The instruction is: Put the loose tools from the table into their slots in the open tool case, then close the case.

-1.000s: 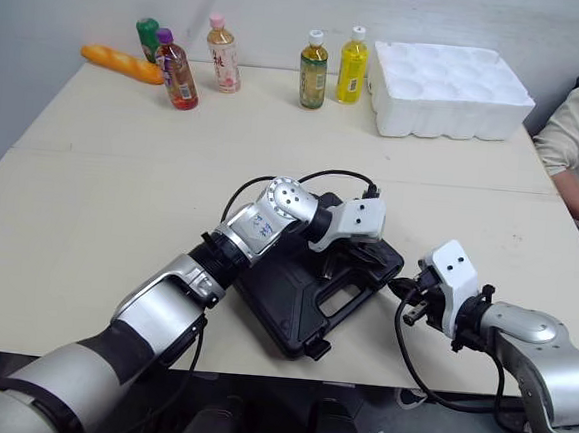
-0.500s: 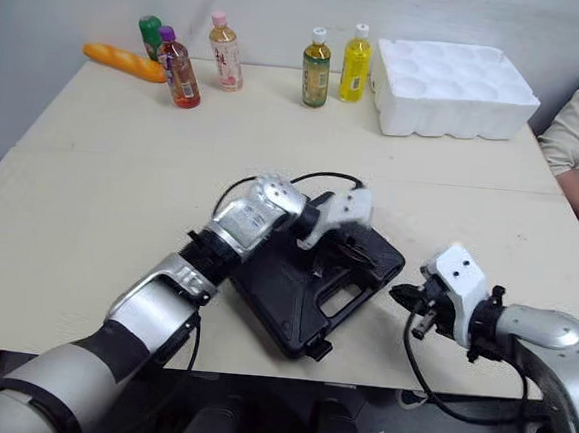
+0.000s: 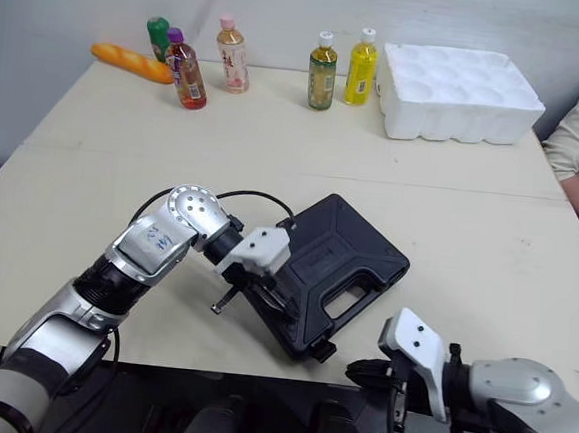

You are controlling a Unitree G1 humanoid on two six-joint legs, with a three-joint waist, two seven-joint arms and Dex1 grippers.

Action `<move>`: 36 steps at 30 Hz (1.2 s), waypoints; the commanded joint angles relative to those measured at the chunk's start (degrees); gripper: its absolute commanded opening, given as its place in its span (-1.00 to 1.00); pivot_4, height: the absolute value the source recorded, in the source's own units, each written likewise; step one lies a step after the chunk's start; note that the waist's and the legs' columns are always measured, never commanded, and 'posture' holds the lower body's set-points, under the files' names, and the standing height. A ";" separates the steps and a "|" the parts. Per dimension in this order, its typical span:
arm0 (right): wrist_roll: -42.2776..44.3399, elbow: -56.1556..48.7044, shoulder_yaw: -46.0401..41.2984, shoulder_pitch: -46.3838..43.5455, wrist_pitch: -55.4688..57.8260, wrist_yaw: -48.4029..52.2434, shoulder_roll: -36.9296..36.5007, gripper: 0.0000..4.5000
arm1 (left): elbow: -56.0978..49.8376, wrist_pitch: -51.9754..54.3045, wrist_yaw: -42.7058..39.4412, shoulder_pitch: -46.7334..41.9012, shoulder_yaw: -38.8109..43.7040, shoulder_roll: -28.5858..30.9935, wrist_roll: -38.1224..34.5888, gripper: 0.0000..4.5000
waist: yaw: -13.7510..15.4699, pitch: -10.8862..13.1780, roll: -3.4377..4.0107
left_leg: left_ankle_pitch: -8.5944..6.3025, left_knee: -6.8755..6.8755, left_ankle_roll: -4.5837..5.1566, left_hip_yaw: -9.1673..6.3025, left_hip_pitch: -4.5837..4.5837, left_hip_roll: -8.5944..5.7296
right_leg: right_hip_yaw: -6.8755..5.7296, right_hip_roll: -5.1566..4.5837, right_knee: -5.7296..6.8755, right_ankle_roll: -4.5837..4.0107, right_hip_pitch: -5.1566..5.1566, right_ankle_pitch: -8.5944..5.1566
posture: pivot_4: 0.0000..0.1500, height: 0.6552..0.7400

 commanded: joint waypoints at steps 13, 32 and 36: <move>2.45 4.22 7.33 -9.05 -0.23 -4.30 6.55 -0.98 | 0.93 -8.76 2.63 2.01 -5.81 0.94 8.66 -0.99 | -0.12 -0.08 0.02 | -0.29 -0.12 0.40 -0.04 0.64 0.05 | -0.03 -0.04 -0.29 0.00 0.71 0.00 | 1.00 1.00; 6.57 5.67 -10.82 -4.67 -1.89 5.11 -2.65 -0.71 | -8.88 5.48 4.49 8.79 13.62 2.88 -13.48 -0.44 | -0.40 -0.20 0.36 | -0.36 -0.20 0.44 -0.06 0.52 0.10 | -0.09 -0.06 -0.41 0.00 0.63 0.00 | 1.00 1.00; 9.64 9.90 -26.56 -2.22 -1.67 11.43 -6.14 0.13 | -12.06 22.02 10.36 12.97 27.08 9.75 -24.59 0.43 | -0.32 -0.11 0.42 | -0.27 -0.18 0.31 -0.09 0.37 0.16 | -0.16 0.00 -0.32 0.00 0.46 0.00 | 1.00 1.00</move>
